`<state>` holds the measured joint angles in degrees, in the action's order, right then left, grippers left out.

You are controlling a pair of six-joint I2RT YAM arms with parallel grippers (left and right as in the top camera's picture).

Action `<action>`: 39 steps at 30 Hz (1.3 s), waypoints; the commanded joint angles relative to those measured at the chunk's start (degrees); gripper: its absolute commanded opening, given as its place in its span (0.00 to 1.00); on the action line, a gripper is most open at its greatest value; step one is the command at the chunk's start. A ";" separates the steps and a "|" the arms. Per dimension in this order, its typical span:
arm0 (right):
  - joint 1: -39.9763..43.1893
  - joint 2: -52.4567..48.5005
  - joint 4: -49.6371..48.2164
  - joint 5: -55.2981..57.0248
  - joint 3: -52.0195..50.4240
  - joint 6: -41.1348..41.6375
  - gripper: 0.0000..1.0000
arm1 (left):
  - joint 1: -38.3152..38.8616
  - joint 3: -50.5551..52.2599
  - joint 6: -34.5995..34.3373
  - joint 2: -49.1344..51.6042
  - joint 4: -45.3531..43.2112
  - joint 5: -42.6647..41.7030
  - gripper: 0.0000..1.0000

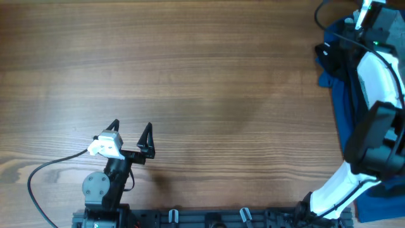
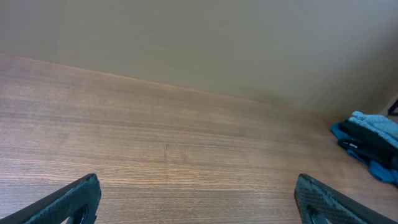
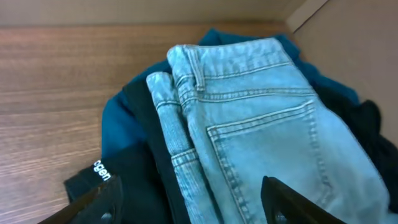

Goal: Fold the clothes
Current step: 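Reach the right gripper to the clothes stack and grasp the denim shorts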

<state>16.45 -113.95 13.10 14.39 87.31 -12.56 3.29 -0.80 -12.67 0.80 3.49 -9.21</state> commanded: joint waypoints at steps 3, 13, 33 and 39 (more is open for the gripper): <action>1.68 -2.82 -2.23 1.07 0.59 -1.18 0.73 | 0.20 0.46 1.14 -0.42 0.00 0.55 1.00; 6.73 -5.64 -1.90 -5.46 0.33 -0.76 0.73 | 0.20 0.46 1.16 -0.42 0.00 0.55 1.00; 6.78 -5.86 -4.63 -11.58 0.33 -1.38 0.72 | 0.20 0.46 1.16 -0.42 0.00 0.55 1.00; 6.88 -7.72 -5.22 -13.22 0.33 -2.47 0.72 | 0.20 0.46 1.16 -0.42 0.00 0.55 1.00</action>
<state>23.31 -119.04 8.88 3.62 87.31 -13.41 3.29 -0.80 -12.67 0.80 3.49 -9.21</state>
